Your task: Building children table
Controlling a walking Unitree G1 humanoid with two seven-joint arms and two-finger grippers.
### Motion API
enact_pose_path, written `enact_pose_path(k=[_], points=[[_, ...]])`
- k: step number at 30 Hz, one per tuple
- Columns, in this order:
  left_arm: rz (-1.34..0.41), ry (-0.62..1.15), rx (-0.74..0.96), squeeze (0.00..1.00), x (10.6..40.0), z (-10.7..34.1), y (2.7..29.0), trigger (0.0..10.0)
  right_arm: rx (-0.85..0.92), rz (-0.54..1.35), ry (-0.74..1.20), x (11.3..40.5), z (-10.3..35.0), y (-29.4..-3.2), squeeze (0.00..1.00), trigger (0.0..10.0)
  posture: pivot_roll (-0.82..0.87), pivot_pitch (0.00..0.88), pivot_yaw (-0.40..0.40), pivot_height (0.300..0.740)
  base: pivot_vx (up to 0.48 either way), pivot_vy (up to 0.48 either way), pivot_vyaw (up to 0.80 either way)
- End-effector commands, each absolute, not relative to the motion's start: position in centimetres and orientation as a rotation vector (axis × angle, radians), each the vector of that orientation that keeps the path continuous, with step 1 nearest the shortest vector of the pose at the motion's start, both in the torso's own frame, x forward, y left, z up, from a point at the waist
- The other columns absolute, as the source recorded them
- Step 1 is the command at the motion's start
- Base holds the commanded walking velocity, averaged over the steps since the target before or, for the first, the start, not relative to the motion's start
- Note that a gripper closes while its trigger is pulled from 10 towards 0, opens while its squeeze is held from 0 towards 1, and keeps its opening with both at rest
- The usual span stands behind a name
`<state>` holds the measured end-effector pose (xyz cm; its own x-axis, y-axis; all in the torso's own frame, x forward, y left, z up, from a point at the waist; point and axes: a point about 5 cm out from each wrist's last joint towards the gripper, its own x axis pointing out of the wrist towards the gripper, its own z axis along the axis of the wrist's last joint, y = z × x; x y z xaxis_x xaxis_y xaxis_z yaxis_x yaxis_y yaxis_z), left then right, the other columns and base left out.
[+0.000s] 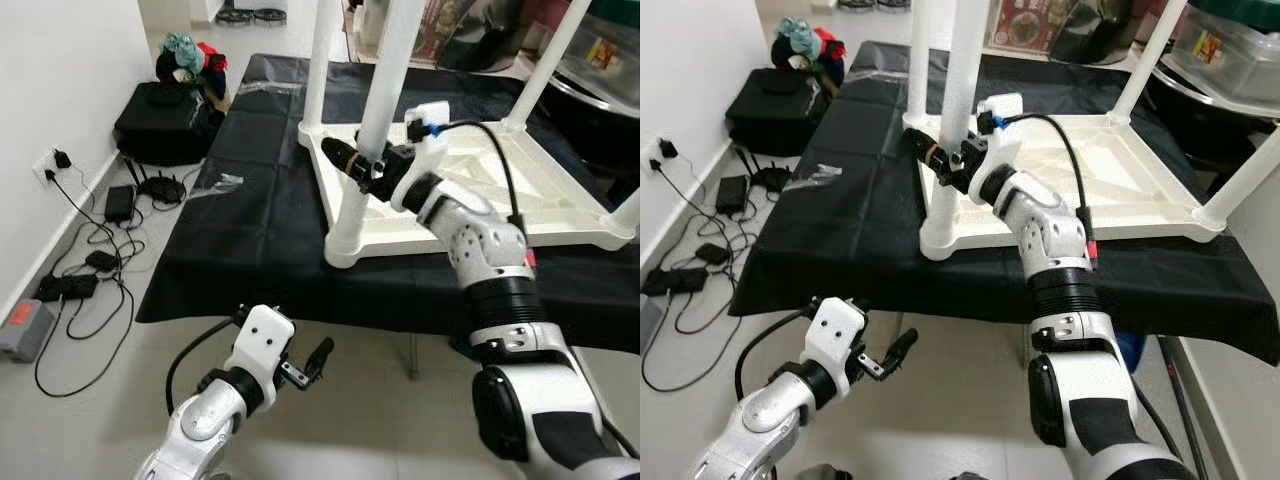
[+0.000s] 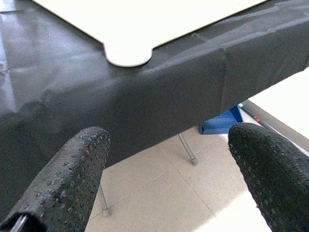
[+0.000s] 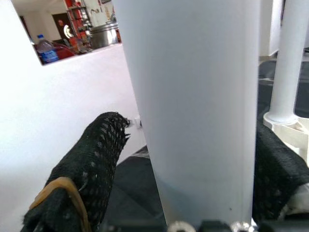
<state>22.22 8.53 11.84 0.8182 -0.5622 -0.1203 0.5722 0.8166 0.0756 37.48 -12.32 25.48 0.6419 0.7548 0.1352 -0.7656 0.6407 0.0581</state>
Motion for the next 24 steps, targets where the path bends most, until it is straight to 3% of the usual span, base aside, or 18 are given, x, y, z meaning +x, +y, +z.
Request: enact_pose_path(k=[1, 4, 5, 14, 15, 18, 24], points=[[-0.605, 0.110, 0.110, 0.00, 22.0, 11.4, 8.6, 10.0, 0.018, 1.194, -0.019, 35.5, 24.0, -11.3, 0.00, 10.0, 0.17, 0.066, -0.113, 0.740, 0.000, 0.000, 0.00], [-0.605, 0.110, 0.110, 0.00, 22.0, 11.4, 8.6, 10.0, 0.018, 1.194, -0.019, 35.5, 24.0, -11.3, 0.00, 10.0, 0.17, 0.066, -0.113, 0.740, 0.000, 0.000, 0.00], [-0.601, 0.109, 0.109, 0.00, 21.9, 11.4, 8.6, 10.0, 0.013, 1.352, 0.051, 34.2, 23.1, -12.2, 0.00, 10.0, 0.17, 0.066, -0.112, 0.740, 0.000, 0.000, 0.00], [-0.600, 0.113, 0.108, 0.00, 21.9, 11.4, 8.6, 10.0, 0.051, 1.406, 0.055, 33.9, 23.2, -12.2, 0.00, 10.0, 0.17, 0.062, -0.114, 0.740, 0.000, 0.000, 0.00], [-0.600, 0.113, 0.108, 0.00, 21.9, 11.4, 8.5, 10.0, 0.050, 1.375, 0.054, 34.4, 23.3, -12.0, 0.00, 0.0, 0.17, 0.059, -0.115, 0.740, 0.000, 0.000, 0.00], [-0.599, 0.113, 0.111, 0.00, 21.8, 11.3, 8.5, 10.0, -0.007, 1.188, 0.022, 36.7, 23.5, -12.1, 0.00, 0.0, 0.17, 0.056, -0.119, 0.740, 0.000, 0.000, 0.00], [-0.599, 0.115, 0.110, 0.00, 21.8, 11.3, 8.5, 10.0, -0.005, 1.105, 0.000, 37.4, 23.8, -12.9, 0.00, 0.0, 0.18, 0.052, -0.118, 0.740, 0.000, 0.000, 0.00]])
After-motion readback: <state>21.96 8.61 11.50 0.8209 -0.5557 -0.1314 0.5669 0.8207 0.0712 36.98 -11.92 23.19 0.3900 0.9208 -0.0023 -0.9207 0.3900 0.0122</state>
